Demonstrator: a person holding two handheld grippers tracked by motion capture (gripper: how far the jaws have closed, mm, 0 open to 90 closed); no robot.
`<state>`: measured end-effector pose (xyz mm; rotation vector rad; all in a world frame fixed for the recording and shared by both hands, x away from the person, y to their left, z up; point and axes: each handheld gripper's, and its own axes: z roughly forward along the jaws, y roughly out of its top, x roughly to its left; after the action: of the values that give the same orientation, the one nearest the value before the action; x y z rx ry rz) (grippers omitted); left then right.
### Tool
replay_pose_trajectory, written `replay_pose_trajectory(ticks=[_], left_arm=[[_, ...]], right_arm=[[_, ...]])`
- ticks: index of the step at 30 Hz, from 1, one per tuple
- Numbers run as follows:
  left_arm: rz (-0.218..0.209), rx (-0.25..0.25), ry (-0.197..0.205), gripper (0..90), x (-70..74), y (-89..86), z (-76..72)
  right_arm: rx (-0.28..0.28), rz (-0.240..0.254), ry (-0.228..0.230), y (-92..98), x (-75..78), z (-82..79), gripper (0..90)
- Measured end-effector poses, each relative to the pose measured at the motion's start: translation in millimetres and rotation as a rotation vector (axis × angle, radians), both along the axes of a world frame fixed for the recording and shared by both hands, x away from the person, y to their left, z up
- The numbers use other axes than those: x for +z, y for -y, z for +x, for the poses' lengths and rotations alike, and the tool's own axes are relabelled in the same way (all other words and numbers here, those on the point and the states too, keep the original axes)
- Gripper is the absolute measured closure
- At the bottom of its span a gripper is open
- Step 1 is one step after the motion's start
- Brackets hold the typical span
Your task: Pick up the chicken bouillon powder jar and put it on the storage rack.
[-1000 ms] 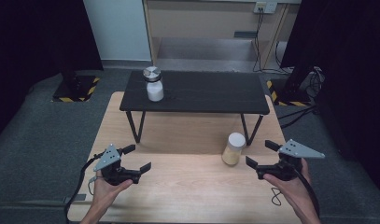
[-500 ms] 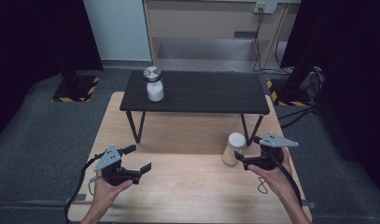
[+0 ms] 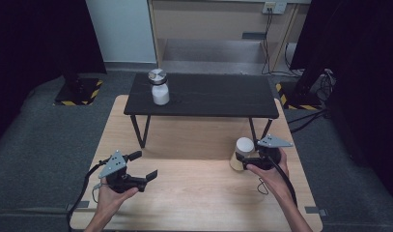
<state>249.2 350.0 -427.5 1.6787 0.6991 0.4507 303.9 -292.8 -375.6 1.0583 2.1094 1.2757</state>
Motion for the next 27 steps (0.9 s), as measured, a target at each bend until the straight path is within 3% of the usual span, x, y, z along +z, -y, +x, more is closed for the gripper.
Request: replay_pose_trajectory(ticks=[4, 9, 22, 27], left_arm=[[0.005, 0.0, 0.001, 2.5, 0.3, -0.1, 0.0], [0.009, -0.002, 0.001, 2.5, 0.4, 0.0, 0.2], [0.008, -0.009, 0.0, 2.8, 0.1, -0.1, 0.4], [0.013, -0.005, 0.001, 2.8, 0.5, 0.0, 0.4]], right_arm=[[-0.008, -0.005, 0.007, -6.2, -3.9, 4.7, 12.3], [-0.022, -0.029, 0.019, -11.9, -6.6, 4.6, 33.0], [-0.004, -0.059, 0.037, -11.1, -3.9, -0.2, 33.8], [0.046, -0.043, 0.032, -1.1, 3.9, 0.3, 33.8]])
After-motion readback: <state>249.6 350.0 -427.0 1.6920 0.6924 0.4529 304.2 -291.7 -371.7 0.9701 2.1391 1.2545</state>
